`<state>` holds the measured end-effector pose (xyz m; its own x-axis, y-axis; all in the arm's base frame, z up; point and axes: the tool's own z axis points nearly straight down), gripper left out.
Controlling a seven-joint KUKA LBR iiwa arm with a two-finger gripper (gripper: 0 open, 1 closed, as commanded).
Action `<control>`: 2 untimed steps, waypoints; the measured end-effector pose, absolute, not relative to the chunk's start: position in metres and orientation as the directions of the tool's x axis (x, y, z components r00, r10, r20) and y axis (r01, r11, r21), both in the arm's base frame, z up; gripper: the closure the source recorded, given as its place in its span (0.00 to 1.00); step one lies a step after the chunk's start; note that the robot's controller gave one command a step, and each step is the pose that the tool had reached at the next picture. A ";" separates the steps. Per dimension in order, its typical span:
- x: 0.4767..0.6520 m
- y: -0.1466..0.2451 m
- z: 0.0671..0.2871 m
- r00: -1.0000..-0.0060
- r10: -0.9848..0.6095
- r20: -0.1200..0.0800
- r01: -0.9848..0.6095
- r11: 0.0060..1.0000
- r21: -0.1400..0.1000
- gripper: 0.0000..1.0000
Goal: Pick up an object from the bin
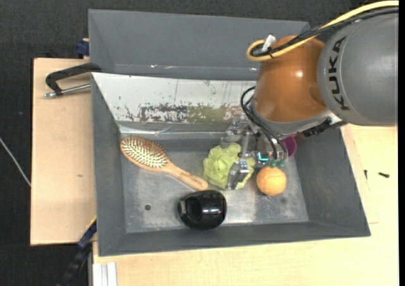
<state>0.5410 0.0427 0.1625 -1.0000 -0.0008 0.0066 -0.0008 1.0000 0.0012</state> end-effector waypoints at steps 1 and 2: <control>0.543 0.043 0.166 -1.000 0.000 -0.001 0.000 1.000 0.002 0.00; 0.554 0.031 0.120 -0.994 -0.105 -0.005 -0.105 0.994 0.001 0.00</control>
Offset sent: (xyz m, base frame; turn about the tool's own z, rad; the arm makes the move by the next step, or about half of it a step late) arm 0.0201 -0.0241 -0.0925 -0.2036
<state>0.5536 0.0315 0.1197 -0.9945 -0.1050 -0.0045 -0.1050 0.9945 0.0008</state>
